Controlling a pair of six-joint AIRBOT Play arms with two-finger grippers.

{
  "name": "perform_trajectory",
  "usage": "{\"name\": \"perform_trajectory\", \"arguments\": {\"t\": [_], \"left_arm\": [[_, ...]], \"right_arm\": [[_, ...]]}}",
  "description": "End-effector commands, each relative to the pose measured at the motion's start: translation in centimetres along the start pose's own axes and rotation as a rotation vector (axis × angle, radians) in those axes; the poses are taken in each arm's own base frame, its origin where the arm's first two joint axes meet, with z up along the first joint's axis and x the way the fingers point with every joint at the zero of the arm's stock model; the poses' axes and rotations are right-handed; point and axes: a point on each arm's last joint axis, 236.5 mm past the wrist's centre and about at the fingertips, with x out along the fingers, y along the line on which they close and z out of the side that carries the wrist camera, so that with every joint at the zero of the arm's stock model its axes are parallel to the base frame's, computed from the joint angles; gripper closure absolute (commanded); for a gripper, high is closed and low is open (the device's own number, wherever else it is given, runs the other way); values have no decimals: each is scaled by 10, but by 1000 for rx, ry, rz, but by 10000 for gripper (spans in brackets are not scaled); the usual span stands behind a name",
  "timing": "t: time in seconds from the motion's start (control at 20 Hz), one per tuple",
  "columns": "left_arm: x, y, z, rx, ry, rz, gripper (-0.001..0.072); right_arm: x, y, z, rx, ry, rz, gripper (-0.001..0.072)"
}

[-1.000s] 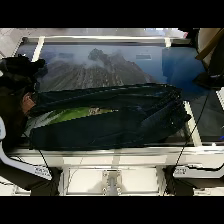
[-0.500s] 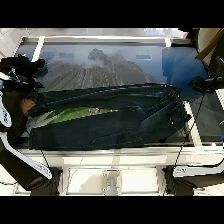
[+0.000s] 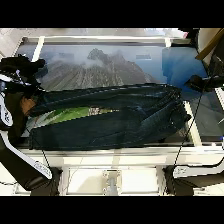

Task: Fold the clothes and pants, and hang the long-sleeved shirts on hangers.

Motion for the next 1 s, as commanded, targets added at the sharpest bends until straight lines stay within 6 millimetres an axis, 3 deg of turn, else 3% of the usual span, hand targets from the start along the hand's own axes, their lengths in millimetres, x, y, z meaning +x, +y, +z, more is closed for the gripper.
{"name": "perform_trajectory", "arguments": {"t": [0.0, 0.15, 0.5, 0.7, 0.9, 0.95], "left_arm": [[-12, -9, 8, 35, -35, -9, 690], [-27, -19, 27, 49, -124, -7, 690], [-29, -50, 44, 85, -220, -28, 690], [-25, -59, 48, 100, -243, -30, 691], [-22, -65, 45, 110, -237, -34, 691], [-21, -67, 44, 113, -235, -35, 691]], "right_arm": [[1, -26, 6, -24, -23, -113, 302], [15, -56, 12, 65, -49, -179, 300], [118, -86, 9, 221, -18, -81, 298], [149, -79, 17, 222, 16, 15, 297], [162, -66, 16, 175, 55, 70, 309], [161, -58, 18, 139, 49, 94, 525]]}}
